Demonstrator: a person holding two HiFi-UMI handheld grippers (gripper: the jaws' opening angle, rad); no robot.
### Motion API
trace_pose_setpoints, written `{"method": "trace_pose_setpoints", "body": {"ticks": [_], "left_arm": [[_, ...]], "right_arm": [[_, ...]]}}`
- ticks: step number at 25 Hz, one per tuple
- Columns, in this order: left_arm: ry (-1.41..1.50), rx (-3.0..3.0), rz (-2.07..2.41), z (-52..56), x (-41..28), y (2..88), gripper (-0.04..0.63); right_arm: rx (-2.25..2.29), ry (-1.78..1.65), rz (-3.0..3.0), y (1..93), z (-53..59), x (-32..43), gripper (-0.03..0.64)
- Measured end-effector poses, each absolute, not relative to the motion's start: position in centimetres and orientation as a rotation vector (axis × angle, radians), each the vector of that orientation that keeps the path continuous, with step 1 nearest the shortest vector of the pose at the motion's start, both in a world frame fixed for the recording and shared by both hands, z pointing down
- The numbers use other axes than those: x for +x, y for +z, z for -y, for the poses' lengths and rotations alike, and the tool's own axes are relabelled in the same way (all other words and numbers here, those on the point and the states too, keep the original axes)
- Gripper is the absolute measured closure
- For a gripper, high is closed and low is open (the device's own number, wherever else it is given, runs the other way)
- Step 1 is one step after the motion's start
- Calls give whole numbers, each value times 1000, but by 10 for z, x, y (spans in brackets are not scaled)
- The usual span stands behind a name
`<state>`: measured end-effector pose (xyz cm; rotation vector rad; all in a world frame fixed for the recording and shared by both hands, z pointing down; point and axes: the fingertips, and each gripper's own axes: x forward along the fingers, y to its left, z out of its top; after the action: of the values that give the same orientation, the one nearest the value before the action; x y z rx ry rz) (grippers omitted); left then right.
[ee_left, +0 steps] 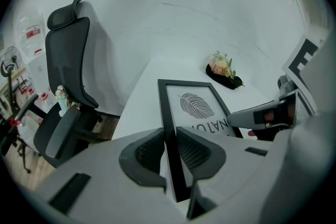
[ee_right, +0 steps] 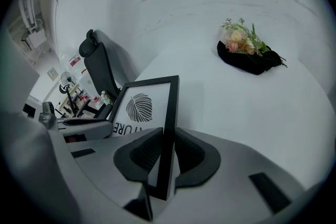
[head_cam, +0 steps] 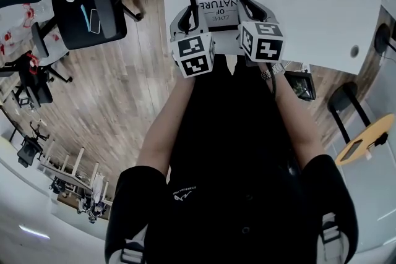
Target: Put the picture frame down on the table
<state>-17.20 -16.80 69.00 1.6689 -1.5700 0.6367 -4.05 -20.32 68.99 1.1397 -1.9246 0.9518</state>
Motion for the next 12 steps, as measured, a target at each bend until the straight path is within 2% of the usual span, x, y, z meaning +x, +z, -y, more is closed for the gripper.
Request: {"method": "trace_pose_setpoints", "body": {"ticks": [12], "left_arm": [[692,1651,1546,173,-161,711,518]], "right_arm": [[1121,947,1888,708,206,-30,546]]}}
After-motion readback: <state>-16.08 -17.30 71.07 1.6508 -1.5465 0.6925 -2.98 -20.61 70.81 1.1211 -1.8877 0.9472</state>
